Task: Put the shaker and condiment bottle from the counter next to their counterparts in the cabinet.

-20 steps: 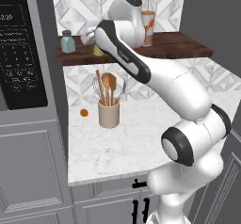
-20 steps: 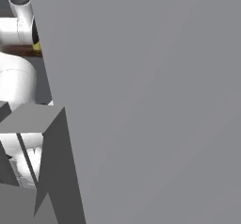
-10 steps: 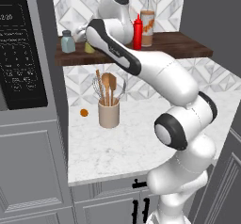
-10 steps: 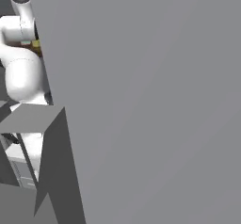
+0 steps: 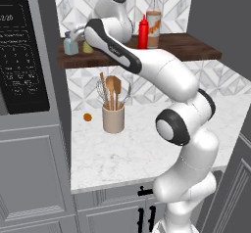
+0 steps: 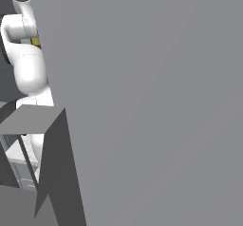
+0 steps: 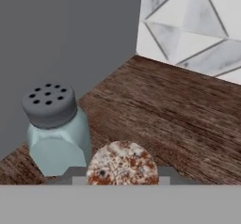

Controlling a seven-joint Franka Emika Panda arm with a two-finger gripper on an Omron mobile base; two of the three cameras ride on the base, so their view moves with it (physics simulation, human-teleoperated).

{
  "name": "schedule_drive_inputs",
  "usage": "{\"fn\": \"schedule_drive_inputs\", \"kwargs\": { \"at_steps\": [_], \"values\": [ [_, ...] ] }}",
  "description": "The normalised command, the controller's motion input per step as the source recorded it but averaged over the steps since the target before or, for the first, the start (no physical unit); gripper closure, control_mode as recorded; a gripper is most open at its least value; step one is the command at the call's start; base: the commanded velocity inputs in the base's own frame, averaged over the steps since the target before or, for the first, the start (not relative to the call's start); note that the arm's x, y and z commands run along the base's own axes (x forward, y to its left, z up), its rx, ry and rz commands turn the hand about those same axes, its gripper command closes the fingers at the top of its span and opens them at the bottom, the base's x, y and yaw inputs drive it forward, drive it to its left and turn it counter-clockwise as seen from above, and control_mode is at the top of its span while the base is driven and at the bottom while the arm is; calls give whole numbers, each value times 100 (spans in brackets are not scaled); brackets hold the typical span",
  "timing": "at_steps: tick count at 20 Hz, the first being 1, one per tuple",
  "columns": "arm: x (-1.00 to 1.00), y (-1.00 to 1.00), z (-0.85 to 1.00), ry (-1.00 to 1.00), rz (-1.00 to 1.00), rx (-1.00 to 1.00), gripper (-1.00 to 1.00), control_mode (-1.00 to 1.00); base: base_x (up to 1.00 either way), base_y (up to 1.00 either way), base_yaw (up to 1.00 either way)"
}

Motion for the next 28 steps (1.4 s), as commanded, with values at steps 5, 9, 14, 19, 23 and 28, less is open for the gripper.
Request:
{"fn": "schedule_drive_inputs", "kwargs": {
  "at_steps": [5,9,14,19,23,28],
  "values": [
    [3,9,-11,0,0,0,100,-100,0,0,0],
    [0,3,-32,1,0,0,100,-100,0,0,0],
    [0,0,-40,0,0,0,100,-100,0,0,0],
    [0,0,-30,0,2,0,100,-100,0,0,0],
    [0,0,-22,0,3,0,100,-100,0,0,0],
    [0,25,-25,0,6,-2,-100,-100,0,0,0]
  ]
}}
